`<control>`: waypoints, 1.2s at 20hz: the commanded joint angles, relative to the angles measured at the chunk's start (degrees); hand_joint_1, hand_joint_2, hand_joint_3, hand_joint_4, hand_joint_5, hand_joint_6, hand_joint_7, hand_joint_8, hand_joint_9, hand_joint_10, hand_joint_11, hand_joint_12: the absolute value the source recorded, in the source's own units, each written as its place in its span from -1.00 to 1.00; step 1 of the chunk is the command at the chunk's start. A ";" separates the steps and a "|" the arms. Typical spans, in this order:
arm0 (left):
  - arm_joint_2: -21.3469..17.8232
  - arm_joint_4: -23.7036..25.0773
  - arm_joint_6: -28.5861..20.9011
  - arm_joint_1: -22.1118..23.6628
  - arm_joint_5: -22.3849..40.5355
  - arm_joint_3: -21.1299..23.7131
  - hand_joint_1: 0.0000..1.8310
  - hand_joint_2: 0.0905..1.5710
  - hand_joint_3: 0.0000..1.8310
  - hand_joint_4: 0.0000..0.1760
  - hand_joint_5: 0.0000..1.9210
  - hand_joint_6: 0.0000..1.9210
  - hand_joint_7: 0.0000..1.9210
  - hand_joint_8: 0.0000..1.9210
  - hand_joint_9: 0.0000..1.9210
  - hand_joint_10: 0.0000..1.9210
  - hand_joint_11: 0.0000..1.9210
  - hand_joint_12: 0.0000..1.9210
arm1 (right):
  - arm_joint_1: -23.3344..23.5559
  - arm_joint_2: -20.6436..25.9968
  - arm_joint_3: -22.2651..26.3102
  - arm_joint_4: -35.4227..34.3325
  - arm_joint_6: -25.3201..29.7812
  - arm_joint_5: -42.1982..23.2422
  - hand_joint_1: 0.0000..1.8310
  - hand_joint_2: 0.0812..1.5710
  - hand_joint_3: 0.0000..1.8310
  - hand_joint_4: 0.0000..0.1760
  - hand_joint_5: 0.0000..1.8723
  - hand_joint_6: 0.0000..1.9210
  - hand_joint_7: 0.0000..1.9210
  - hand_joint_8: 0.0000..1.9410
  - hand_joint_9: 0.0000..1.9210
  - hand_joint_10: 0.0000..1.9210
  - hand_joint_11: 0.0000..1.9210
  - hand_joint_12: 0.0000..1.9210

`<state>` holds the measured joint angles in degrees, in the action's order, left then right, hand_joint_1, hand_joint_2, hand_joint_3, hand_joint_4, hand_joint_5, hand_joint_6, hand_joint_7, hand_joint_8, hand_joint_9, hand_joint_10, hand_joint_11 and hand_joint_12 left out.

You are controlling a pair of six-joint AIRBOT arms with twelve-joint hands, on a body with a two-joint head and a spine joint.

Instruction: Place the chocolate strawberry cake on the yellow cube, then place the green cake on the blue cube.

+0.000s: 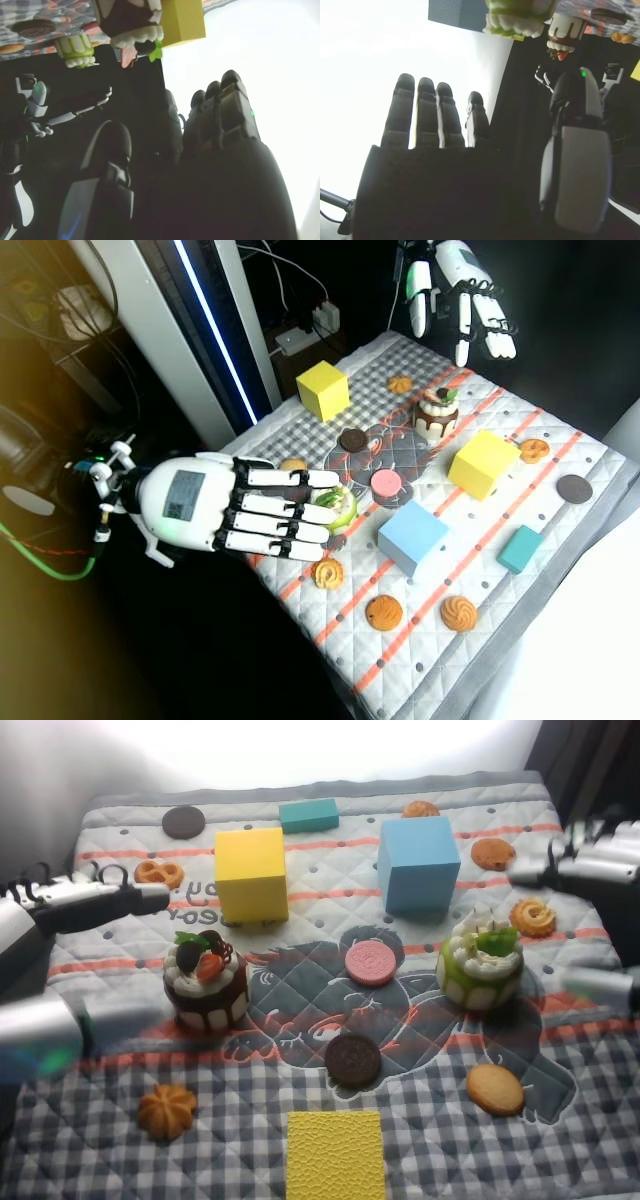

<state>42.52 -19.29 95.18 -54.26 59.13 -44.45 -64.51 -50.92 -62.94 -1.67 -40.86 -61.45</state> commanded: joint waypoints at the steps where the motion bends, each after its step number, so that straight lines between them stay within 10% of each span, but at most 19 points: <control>1: 0.13 0.23 -0.28 0.91 6.77 -0.36 -0.16 0.13 -1.00 0.61 -0.68 -1.00 -0.69 -1.00 -0.68 -0.99 -1.00 -0.04 | 0.67 0.11 -0.06 -1.04 0.08 -6.97 -0.46 0.70 -0.99 -0.96 -0.46 -1.00 -0.52 -1.00 -0.51 -1.00 -0.78 -0.36; 11: 5.81 1.21 -0.20 8.64 -3.95 -6.47 0.09 -0.10 -1.00 0.96 -0.77 -1.00 -0.70 -0.99 -0.68 -0.98 -1.00 -0.08 | 0.54 0.03 -0.08 -0.95 0.08 -6.96 -0.48 0.69 -1.00 -0.89 -0.46 -1.00 -0.51 -0.99 -0.48 -0.99 -0.70 -0.39; 15: 6.84 1.14 1.42 9.63 -7.03 -7.54 0.14 -0.10 -1.00 -0.52 -0.56 -1.00 -0.58 -1.00 -0.57 -0.99 -0.93 0.00 | 0.52 0.03 -0.09 -0.94 0.08 -6.96 -0.46 0.70 -1.00 -1.00 -0.46 -1.00 -0.51 -1.00 -0.50 -1.00 -0.72 -0.43; 17: 7.73 0.51 3.20 10.35 -8.31 -8.21 0.12 -0.08 -1.00 -0.96 -0.50 -0.99 -0.53 -1.00 -0.51 -0.99 -0.87 0.00 | 0.40 -0.01 -0.07 -0.94 0.08 -6.96 -0.46 0.70 -1.00 -1.00 -0.45 -1.00 -0.49 -1.00 -0.46 -1.00 -0.72 -0.50; 22: 10.12 -0.66 9.33 12.61 -10.74 -9.18 0.08 -0.01 -0.99 -1.00 -0.48 -1.00 -0.49 -1.00 -0.47 -1.00 -0.88 0.04 | 0.18 -0.12 -0.09 -0.94 0.08 -6.96 -0.44 0.70 -1.00 -1.00 -0.44 -1.00 -0.46 -0.99 -0.48 -1.00 -0.72 -0.49; 24: 10.77 -1.14 9.33 13.06 -11.21 -9.95 0.06 0.01 -1.00 -0.49 -0.54 -1.00 -0.50 -1.00 -0.49 -1.00 -0.93 0.13 | 0.18 -0.13 -0.09 -0.92 0.08 -6.96 -0.41 0.69 -1.00 -1.00 -0.43 -1.00 -0.44 -0.99 -0.45 -0.99 -0.69 -0.47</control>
<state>53.47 -21.10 104.57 -41.67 41.85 -54.24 -64.58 -50.92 -62.94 -1.58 -40.86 -61.43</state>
